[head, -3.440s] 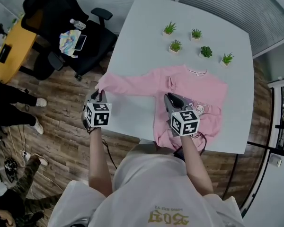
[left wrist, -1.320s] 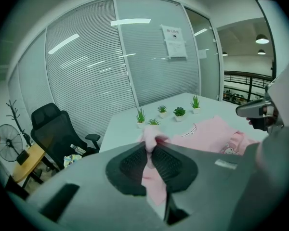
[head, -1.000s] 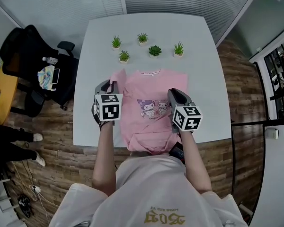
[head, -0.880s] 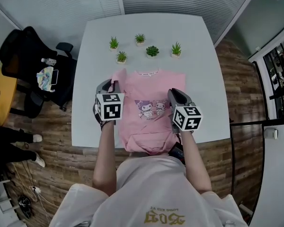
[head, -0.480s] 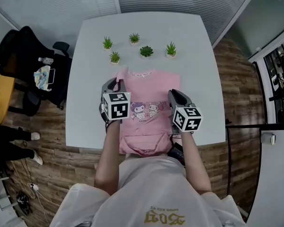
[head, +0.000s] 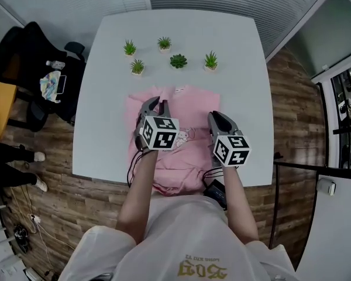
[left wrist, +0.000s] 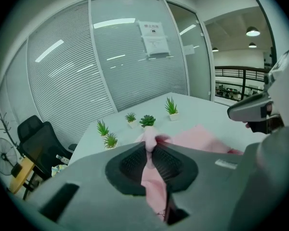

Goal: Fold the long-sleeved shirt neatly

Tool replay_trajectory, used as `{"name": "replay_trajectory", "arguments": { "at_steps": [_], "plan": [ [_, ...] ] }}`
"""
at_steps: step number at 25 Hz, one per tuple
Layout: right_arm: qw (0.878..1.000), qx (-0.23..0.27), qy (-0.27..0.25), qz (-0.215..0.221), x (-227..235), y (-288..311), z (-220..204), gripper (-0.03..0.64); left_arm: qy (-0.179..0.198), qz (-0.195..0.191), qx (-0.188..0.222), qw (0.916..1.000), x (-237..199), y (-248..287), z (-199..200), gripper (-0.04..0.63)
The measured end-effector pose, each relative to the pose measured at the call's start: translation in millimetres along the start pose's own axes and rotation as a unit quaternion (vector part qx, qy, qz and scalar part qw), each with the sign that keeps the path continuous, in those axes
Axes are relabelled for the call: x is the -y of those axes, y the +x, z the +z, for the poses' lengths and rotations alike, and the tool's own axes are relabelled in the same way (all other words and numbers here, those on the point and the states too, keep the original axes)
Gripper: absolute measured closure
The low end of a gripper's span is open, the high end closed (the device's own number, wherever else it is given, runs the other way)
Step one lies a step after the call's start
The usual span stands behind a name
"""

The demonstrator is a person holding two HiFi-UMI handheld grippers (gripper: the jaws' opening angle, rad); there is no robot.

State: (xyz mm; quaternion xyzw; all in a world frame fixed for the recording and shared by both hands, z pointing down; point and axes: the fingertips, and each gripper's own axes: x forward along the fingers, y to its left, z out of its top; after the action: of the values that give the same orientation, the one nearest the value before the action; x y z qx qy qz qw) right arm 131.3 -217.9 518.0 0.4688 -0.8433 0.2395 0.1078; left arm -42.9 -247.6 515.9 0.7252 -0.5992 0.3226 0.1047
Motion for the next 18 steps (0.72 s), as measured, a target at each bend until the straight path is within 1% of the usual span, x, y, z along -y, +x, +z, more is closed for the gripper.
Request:
{"name": "replay_trajectory", "arguments": {
  "at_steps": [4,6,8,10,11,12,18],
  "plan": [
    [1.000,-0.011,-0.002,0.001,8.7,0.5,-6.7,0.561,0.040,0.002,-0.022,0.9989,19.7,16.0,-12.1,0.555],
    [1.000,-0.016,-0.003,0.000,12.8,-0.4,-10.6,0.561,0.069,-0.001,-0.030,0.9972,30.8,22.8,-17.0,0.552],
    [1.000,-0.021,-0.005,-0.003,16.5,-1.7,-15.0,0.561,0.100,-0.025,-0.026,0.9943,49.5,27.3,-18.9,0.535],
    [1.000,-0.024,-0.005,-0.006,20.4,-2.7,-18.9,0.561,0.123,-0.065,-0.016,0.9901,72.6,29.9,-19.5,0.473],
    [1.000,-0.026,-0.003,-0.007,22.2,-3.1,-20.6,0.561,0.129,-0.081,-0.014,0.9883,81.6,30.9,-20.3,0.438],
    [1.000,-0.027,-0.002,-0.008,23.9,-3.6,-22.1,0.561,0.132,-0.089,-0.014,0.9872,87.4,31.9,-21.5,0.421],
    [1.000,-0.029,0.000,-0.008,28.4,-2.3,-26.3,0.561,0.127,-0.089,-0.021,0.9876,86.8,37.9,-25.5,0.407]
  ]
}}
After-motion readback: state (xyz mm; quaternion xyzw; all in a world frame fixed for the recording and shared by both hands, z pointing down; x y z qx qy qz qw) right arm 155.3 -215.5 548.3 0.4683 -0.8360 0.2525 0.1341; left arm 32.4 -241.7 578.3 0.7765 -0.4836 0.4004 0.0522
